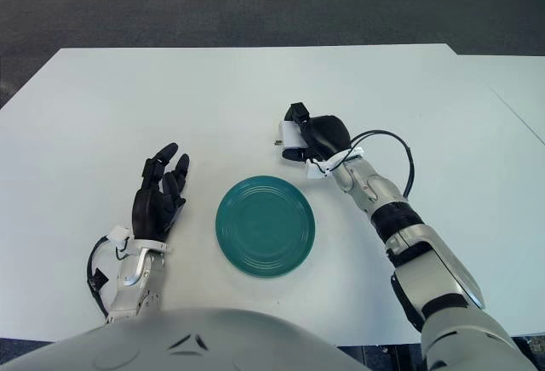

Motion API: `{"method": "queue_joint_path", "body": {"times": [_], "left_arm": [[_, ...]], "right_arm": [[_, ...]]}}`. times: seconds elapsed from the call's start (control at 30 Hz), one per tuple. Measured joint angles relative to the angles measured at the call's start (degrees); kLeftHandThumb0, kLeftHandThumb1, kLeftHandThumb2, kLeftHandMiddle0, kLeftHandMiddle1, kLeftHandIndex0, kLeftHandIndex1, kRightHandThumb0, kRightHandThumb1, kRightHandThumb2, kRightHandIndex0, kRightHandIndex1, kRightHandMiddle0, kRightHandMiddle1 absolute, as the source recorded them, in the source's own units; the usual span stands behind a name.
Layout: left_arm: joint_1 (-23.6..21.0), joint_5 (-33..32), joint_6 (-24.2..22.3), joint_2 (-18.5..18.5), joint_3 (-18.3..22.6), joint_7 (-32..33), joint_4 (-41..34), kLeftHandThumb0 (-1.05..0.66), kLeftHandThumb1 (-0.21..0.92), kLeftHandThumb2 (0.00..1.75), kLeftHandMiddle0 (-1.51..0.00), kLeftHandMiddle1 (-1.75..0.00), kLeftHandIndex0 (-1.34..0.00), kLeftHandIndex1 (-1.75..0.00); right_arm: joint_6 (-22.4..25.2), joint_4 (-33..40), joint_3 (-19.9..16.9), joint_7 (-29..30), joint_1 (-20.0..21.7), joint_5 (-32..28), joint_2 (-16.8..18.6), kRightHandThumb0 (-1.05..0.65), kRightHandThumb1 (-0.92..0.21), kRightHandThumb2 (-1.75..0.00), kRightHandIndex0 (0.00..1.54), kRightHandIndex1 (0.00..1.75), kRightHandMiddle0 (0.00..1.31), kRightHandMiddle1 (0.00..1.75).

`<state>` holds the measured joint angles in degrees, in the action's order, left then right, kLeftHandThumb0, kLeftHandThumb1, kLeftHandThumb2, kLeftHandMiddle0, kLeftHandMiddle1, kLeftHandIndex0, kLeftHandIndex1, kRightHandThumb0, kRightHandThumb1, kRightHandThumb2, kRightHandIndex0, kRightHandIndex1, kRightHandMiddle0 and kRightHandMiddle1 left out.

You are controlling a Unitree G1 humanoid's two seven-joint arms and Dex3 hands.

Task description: Put the charger into the plate.

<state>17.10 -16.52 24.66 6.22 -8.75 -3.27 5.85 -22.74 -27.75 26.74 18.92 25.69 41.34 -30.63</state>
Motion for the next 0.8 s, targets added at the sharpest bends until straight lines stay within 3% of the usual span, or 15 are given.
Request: {"method": "queue_joint_path", "body": {"times": [0.27,0.5,0.8], "left_arm": [[-0.05,0.51,0.02,0.00,-0.20,0.93,0.03,-0.79,0.92,0.71,-0.34,-0.01,0.00,-0.92],[-0.12,4.91,0.62,0.06,-0.45,4.72,1.09,-0.78,0.92,0.72,-0.34,-0.01,0.00,-0.89],[-0.15,6.71,0.89,0.07,-0.53,6.89,1.66,-0.81,0.92,0.74,-0.33,0.00,0.00,-0.86]], "right_arm": [[2.54,18.54,-2.82,-8.76,-5.10,-2.49,-0.03,-0.46,-0.86,-0.68,1.11,1.75,0.87,1.75],[4.11,34.90,-3.09,-16.89,-12.81,-2.71,-0.01,-0.44,-0.84,-0.74,1.14,1.75,0.89,1.75],[4.37,46.51,-3.09,-23.53,-20.23,0.61,0.10,-0.43,-0.77,-0.83,1.24,1.75,1.00,1.75]]}}
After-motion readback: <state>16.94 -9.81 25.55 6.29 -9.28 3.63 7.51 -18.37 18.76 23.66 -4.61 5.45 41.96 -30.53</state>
